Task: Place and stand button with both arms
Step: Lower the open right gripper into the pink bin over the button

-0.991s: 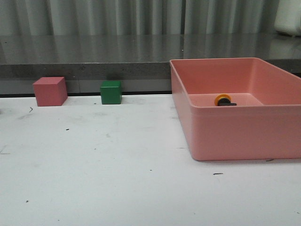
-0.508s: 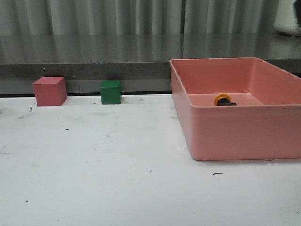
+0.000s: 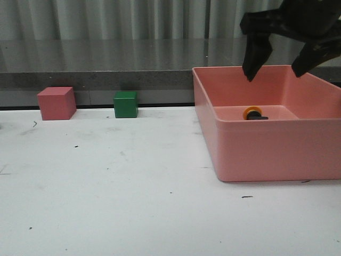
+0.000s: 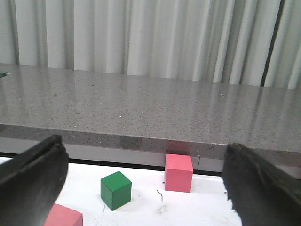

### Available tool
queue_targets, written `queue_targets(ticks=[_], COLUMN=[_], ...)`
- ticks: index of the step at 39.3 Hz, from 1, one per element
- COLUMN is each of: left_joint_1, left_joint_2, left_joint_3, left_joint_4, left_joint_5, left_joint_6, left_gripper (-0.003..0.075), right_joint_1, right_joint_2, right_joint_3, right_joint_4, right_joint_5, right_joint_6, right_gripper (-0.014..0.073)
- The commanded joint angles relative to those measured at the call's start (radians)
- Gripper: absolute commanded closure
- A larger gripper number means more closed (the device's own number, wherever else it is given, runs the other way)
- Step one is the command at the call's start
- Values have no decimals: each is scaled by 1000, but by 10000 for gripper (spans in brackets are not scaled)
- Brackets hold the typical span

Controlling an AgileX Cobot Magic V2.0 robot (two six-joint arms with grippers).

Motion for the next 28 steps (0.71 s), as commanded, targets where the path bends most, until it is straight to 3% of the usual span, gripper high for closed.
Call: queue_targets(ticks=[1,11,24,28], left_joint_1=[1,1,1,1], left_joint_2=[15,15,15,15], left_joint_3=[-33,-33,-33,-33], left_joint_4=[2,2,2,2], left_joint_5=[-82,-82,-82,-82], left_joint_6=[-7,-7,-7,-7], left_gripper=[79,79,79,79], right_joint_1=[-27,-33,-35,-35], right_joint_2=[50,254,337,346], right_joint_3=[-105,-261,-328,-328], right_joint_4=[-3,-3,-3,-3], right_joint_5=[0,38,73,73], right_joint_6=[29,29,29,29], right_gripper=[-48,-48,-47,9])
